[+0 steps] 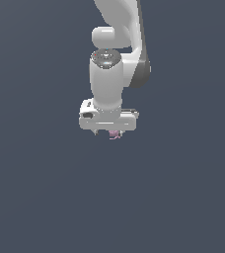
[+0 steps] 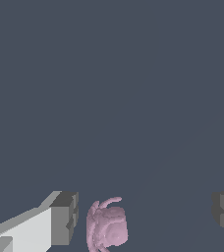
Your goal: Pick up the object and move it to a goal position.
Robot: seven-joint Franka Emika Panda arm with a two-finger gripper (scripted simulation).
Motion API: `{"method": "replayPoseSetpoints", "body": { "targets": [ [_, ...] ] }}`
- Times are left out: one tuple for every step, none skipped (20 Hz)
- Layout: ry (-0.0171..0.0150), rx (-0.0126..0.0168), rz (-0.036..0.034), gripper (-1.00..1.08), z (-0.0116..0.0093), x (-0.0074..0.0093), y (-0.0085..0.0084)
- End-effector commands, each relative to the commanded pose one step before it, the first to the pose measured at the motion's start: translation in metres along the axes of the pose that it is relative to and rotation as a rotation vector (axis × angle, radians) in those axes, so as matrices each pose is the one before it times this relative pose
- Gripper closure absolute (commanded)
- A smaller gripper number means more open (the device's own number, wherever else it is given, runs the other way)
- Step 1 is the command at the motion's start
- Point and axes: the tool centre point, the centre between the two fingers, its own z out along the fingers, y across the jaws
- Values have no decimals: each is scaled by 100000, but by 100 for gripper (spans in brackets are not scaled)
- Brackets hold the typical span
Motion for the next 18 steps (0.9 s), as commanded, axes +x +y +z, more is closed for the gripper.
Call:
{"method": "replayPoseSetpoints", "body": {
  "targets": [
    [0,0,0,-92,0,0,1],
    [0,0,0,-92,-23,-22,38],
    [-163,-130,63,-92,36,-37,129],
    [-214,-167,86,-92,23,-71,209],
    [-279,-217,115,-92,19,-101,289],
    [-366,-283,155,-92,27,-125,370],
    [-422,-325,189,-92,24,-140,429],
    [-354,-273,170,-92,11,-112,365],
    [-271,-210,144,-92,1,-77,281],
    [-183,-144,112,-92,-10,-44,196],
    [-91,-76,71,-92,-20,-15,109],
    [0,0,0,-92,-25,7,8],
    [0,0,0,-92,31,23,-43],
    [91,75,-72,-92,11,-17,-71],
    [15,31,-91,-92,68,-45,-56],
    [-2,30,-135,-92,96,-80,-56],
    [-18,27,-166,-92,130,-113,-56],
    [-26,36,-225,-92,165,-143,-78]
  ]
}}
